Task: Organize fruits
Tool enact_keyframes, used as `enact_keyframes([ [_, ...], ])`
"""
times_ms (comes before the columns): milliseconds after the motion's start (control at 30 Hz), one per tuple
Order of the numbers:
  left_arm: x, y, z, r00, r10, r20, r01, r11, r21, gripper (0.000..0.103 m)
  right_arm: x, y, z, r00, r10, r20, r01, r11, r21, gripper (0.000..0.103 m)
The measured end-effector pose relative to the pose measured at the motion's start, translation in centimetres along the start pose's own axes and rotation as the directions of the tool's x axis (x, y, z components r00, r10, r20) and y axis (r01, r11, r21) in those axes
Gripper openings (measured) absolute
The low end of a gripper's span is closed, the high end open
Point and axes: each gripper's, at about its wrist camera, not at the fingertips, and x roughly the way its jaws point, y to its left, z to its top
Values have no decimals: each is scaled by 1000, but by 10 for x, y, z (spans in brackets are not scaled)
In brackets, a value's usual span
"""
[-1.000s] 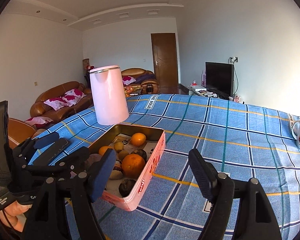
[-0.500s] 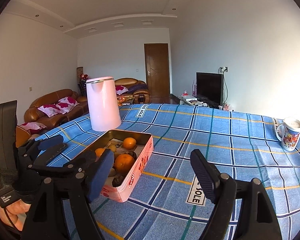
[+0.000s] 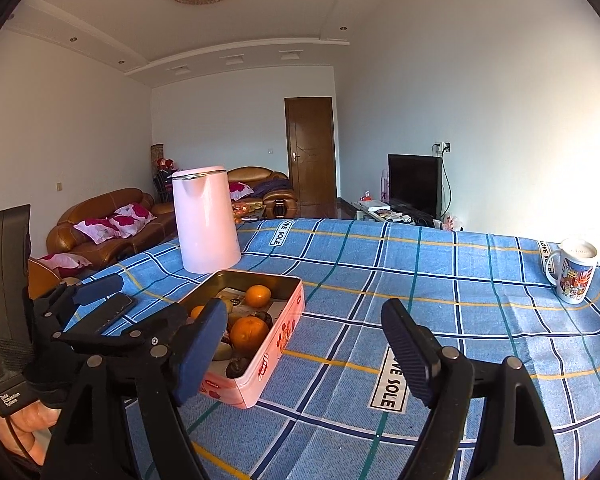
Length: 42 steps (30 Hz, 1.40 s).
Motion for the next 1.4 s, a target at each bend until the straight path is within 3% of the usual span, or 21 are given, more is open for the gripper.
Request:
enact_keyframes([
  [900,-3,-9,1,1000,0,-16,0,1000,17,103,-16,-9,-1,999,-21,37,20,1000,12,81],
  [1400,-1,-7,-1,1000,8,-21,-8,1000,15,103,-11,-20,-7,999,-37,6,37,999,20,81],
])
